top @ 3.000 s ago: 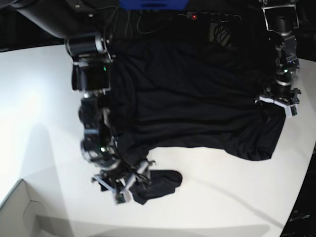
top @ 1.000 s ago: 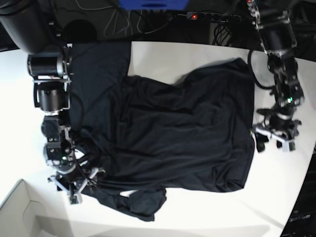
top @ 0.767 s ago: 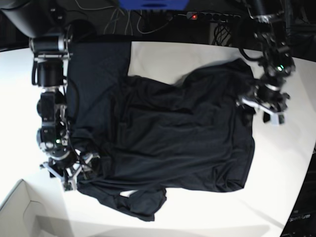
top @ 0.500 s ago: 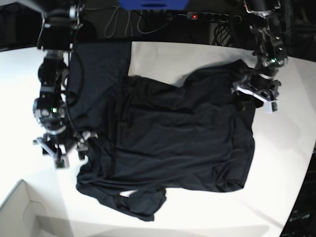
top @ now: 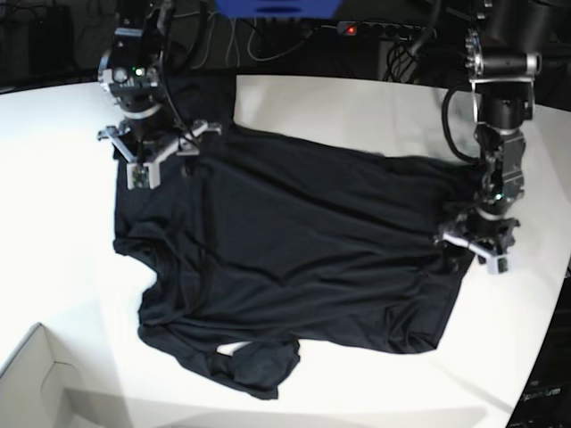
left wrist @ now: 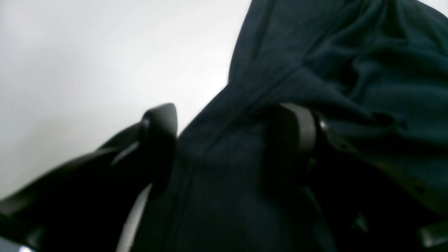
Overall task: Layout the t-shirt on the table in an organized manner, then fold the t-shirt properly
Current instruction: 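Grasp the shirt's collar edge with both grippers and lift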
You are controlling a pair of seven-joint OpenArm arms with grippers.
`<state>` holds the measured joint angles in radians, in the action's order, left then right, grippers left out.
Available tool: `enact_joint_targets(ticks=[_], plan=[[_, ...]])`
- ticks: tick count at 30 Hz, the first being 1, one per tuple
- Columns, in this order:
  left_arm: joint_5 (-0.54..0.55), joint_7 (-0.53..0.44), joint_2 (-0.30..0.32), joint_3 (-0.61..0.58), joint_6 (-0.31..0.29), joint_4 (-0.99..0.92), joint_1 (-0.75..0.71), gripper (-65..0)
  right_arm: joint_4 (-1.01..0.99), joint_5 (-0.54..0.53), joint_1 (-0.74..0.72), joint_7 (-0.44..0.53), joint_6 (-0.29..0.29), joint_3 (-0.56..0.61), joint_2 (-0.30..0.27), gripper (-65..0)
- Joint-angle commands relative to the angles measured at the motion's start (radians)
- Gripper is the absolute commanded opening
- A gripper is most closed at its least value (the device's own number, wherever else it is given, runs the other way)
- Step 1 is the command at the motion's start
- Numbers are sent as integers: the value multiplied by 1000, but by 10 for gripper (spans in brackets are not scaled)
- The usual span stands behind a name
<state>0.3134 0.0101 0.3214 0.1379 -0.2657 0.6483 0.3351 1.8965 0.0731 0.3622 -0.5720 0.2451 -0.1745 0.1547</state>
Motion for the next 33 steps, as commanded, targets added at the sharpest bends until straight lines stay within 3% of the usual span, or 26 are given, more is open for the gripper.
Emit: enact_joint_targets(ticks=[1,6,8,13,16,20,24,29,33], plan=[[-3,40,2,-14,-11,-17,26,-231,22,-6,21,25,-2,0,2,-260],[-1,29,-6,-19,-11,-12,66,-231,15,-6,100,22,-2,2,2,-263],[-1,34,-3,-17,-11,31,68,-231,5,-8,113,23,-2,-3,-2,-299],[0,35,31,18,-11,178,-17,-231,-79,-11,77,22,-2,5,-33,-519],[0,104,43,107,-11,327,-132,-231,-156,-9,34,19,-2,16,-40,-650],[0,235,5,240,-11,552,-317,-231,-259,-6,-32,25,-2,33,-43,-650],[-3,242,-75,253,-11,649,-439,-231,-341,-6,-127,23,-2,62,-43,-650],[-9,242,-129,234,-11,597,-454,-231,-433,-6,-249,16,-2,157,-73,-650],[-10,247,-126,234,-11,566,-406,-231,-535,-6,-363,17,-2,189,-99,-650]])
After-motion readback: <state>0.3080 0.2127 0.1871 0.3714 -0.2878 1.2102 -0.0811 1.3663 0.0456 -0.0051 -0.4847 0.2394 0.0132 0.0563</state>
